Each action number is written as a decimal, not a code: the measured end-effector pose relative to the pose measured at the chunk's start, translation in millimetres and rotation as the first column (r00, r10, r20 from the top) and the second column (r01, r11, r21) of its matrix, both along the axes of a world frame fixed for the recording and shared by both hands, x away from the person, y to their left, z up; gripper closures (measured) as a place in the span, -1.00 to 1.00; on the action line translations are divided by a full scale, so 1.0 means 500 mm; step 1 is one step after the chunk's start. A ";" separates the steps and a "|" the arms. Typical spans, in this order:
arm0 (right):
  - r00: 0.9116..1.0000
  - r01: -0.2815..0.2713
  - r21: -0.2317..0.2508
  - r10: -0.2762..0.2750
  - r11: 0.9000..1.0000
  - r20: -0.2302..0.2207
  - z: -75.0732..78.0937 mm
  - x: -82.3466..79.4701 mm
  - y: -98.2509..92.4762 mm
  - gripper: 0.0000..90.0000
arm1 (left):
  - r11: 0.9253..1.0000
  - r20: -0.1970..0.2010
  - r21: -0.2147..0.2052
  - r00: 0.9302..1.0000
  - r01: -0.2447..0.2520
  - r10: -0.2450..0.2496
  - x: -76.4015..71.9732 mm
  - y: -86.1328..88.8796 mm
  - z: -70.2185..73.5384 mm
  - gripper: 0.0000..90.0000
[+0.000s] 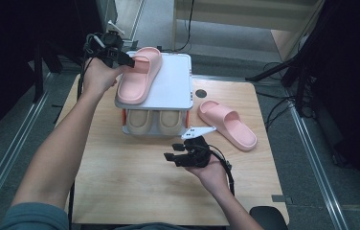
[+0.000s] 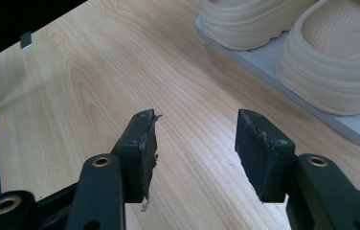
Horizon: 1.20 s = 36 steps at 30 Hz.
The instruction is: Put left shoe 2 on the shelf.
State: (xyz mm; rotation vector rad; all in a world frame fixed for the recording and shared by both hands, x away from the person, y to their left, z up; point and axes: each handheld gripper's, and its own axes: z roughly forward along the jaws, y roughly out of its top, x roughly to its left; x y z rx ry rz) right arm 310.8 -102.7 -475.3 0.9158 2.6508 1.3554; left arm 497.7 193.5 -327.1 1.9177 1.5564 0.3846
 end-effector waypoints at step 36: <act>0.994 0.104 0.048 -0.105 0.993 0.017 0.036 0.041 -0.070 0.34 | 0.991 0.083 -0.060 0.990 0.117 -0.112 -0.086 0.078 0.020 0.02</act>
